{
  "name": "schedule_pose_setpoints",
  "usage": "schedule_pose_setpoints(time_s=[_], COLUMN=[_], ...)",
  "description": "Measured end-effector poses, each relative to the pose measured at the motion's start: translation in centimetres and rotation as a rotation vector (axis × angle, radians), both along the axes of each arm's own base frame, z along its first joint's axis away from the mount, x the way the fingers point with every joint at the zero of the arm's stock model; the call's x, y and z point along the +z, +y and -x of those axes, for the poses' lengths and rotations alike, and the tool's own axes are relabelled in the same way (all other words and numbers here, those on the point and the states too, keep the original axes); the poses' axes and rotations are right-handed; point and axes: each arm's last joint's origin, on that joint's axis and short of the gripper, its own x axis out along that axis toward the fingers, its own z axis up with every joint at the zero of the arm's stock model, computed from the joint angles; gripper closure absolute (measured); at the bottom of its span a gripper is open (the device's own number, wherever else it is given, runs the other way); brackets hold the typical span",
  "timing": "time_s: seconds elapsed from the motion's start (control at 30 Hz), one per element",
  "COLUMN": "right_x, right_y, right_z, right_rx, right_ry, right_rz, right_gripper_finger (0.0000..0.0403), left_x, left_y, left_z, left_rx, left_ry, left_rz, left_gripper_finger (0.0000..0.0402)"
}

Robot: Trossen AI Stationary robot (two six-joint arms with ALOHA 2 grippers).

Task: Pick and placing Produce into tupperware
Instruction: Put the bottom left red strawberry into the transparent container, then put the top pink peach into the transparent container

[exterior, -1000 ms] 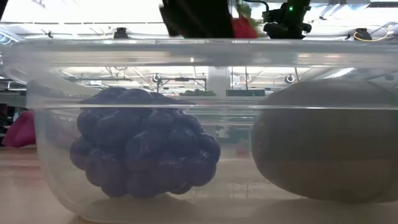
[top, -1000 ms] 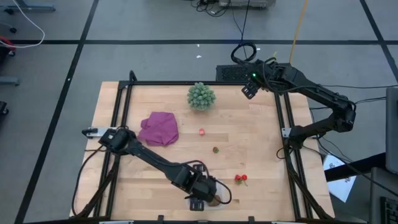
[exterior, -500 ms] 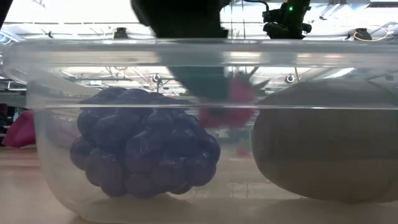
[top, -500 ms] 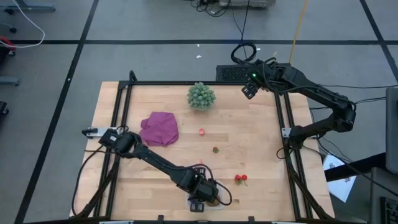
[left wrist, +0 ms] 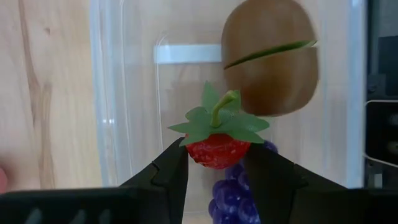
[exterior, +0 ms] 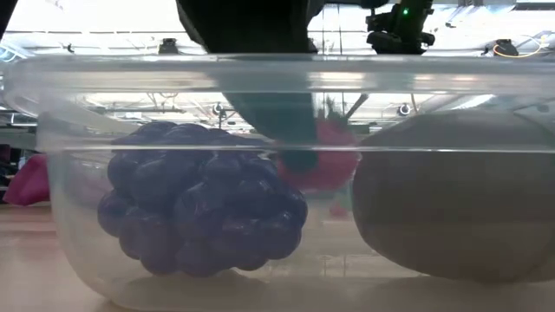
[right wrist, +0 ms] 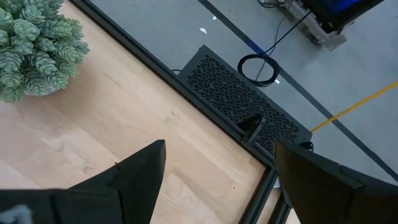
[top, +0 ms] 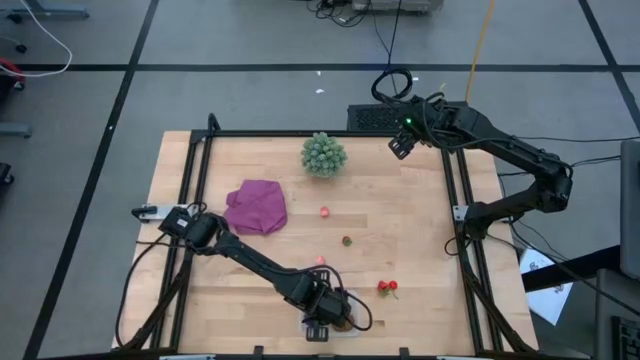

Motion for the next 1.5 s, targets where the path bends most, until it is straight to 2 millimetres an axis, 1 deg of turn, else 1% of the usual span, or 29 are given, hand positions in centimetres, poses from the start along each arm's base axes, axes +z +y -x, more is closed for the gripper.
schedule_pose_setpoints(time_s=[0.37,0.7,0.9,0.97,1.1,1.23,1.37,1.5], right_x=[0.0,-0.1,-0.1,-0.1,-0.1,-0.1,-0.1,-0.1], right_y=[0.0,0.1,0.1,0.1,0.1,0.1,0.1,0.1], right_z=[0.0,0.0,0.0,0.0,0.0,0.0,0.0,0.0], right_rx=[0.001,0.009,0.016,0.016,0.016,0.017,0.017,0.017], right_ry=[0.002,0.001,-0.004,-0.004,-0.005,-0.005,-0.005,-0.006], right_rz=[-0.002,-0.015,-0.023,-0.023,-0.023,-0.023,-0.023,-0.023], right_gripper_finger=[0.0112,0.0112,0.0112,0.0112,0.0112,0.0112,0.0112,0.0112], left_x=[0.0,0.0,0.0,0.5,2.1,4.9,7.5,9.5], left_y=[0.0,0.0,0.0,0.0,0.0,-0.1,0.1,0.9], left_z=[0.0,0.0,0.0,0.0,0.0,0.0,0.8,1.7], left_rx=[0.008,0.013,0.013,0.011,0.008,0.003,-0.001,-0.001], left_ry=[0.003,0.0,0.002,0.007,0.009,-0.013,0.008,0.022], left_rz=[0.002,-0.001,-0.002,-0.006,-0.013,-0.044,-0.106,-0.224], left_gripper_finger=[0.0257,0.0195,0.0182,0.0183,0.0191,0.0201,0.0212,0.0219])
